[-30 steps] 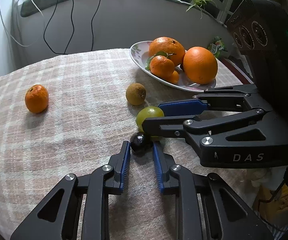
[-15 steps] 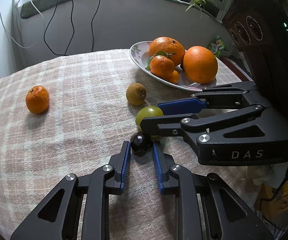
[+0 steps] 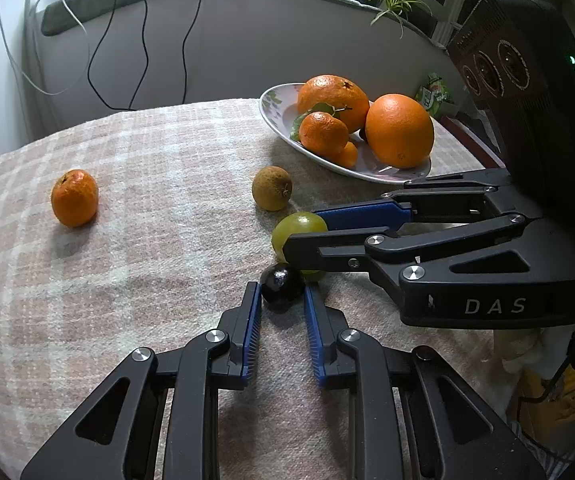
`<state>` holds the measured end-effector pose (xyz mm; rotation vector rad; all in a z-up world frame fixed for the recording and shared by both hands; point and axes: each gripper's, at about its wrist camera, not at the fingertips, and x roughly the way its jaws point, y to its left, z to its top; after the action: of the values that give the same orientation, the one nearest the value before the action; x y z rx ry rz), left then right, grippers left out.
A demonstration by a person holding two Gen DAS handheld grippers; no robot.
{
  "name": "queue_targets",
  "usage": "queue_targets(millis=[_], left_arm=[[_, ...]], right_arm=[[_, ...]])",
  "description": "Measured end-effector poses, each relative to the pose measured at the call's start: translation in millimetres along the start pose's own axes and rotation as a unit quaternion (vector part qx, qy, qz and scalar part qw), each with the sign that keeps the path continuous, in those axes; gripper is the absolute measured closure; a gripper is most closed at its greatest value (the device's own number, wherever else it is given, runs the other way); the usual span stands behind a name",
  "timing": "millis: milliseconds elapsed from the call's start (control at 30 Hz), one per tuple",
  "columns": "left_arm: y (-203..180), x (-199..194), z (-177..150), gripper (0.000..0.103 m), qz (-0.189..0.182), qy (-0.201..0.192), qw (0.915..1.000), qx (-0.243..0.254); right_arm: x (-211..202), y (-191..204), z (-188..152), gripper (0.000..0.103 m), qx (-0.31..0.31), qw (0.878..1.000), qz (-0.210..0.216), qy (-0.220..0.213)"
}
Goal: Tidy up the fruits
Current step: 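Close the left gripper on the dark plum while the right gripper grasps and lifts the green plum, then carry the dark plum with the left gripper while the right gripper carries the green plum to the plate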
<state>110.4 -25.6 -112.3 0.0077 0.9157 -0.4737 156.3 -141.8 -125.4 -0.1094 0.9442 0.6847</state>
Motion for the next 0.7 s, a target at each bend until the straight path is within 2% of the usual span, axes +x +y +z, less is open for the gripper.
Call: queue_targets(millis=[400, 700], left_arm=[[-0.7, -2.9, -1.9, 0.083, 0.003, -0.002, 1.0, -0.001], [0.5, -11.0, -3.1, 0.083, 0.003, -0.008, 0.9999, -0.006]], right_arm=[[-10.1, -4.6, -4.9, 0.073, 0.003, 1.0, 0.0, -0.007], [-35.4, -11.7, -14.2, 0.073, 0.011, 1.0, -0.002, -0.026]])
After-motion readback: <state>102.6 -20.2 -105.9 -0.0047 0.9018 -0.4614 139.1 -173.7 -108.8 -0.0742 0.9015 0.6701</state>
